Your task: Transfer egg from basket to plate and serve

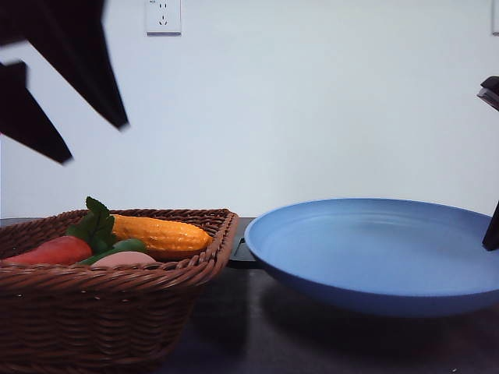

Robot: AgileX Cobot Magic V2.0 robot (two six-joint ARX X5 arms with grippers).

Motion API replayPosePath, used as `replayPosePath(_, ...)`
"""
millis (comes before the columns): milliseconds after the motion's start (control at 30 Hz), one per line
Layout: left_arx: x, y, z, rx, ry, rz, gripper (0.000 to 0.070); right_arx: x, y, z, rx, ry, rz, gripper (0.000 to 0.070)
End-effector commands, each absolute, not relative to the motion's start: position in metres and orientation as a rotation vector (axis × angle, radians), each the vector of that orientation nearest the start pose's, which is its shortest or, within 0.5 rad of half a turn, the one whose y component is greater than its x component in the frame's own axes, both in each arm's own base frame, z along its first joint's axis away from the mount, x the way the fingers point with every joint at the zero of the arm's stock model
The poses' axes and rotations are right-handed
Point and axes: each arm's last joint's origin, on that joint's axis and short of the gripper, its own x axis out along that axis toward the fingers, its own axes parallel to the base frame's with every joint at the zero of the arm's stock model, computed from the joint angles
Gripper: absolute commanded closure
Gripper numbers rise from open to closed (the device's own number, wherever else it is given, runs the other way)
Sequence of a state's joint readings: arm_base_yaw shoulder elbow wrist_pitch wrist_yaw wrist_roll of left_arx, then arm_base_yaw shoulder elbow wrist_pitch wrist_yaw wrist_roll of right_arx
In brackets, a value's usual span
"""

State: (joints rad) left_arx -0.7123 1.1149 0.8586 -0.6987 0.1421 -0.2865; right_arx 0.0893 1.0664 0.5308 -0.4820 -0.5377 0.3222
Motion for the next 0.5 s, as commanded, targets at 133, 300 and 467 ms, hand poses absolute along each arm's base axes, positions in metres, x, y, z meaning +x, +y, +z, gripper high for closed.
replayPosePath(133,0.164,-0.170,0.236,0.164,1.104,-0.611,0.0273,0.184,0.030,0.187,0.529,1.078,0.411,0.0700)
replayPosePath(300,0.170,-0.181,0.215,0.224,1.173,-0.582,0.0273,0.184,0.030,0.187,0.528,1.078,0.412,0.0700)
replayPosePath(467,0.175,-0.189,0.202,0.239,1.196,-0.580,0.0273,0.184,0.030,0.187,0.525,1.076,0.413,0.0700)
